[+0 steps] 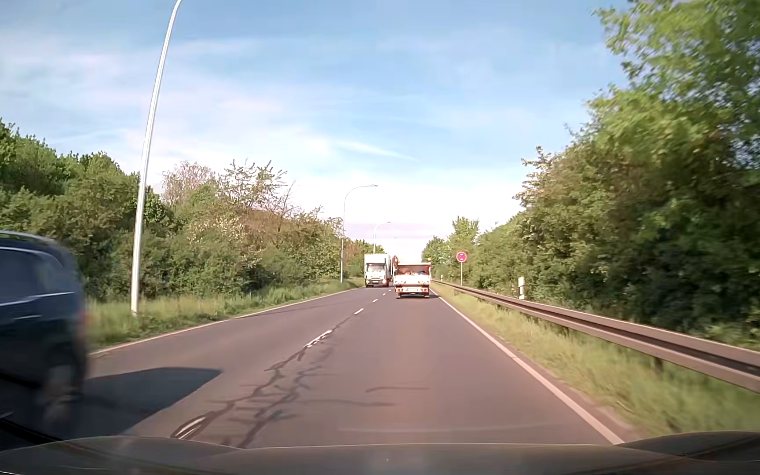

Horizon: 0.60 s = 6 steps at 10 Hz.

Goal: Follow the waypoints while adhering to traffic rules and regulations

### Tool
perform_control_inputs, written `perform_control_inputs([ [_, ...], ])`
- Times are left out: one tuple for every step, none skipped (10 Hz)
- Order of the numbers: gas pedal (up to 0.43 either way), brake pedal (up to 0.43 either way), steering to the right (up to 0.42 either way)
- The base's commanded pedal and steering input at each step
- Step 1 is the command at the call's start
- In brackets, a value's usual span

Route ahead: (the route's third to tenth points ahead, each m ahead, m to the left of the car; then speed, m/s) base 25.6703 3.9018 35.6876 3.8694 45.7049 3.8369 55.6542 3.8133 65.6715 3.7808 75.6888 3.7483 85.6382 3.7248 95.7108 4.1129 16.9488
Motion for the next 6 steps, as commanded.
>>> perform_control_inputs([
  [0.039,0.0,0.0],
  [0.039,0.0,0.0],
  [0.039,0.0,0.0],
  [0.039,0.0,0.0],
  [0.039,0.0,0.0],
  [0.039,0.0,0.0],
])
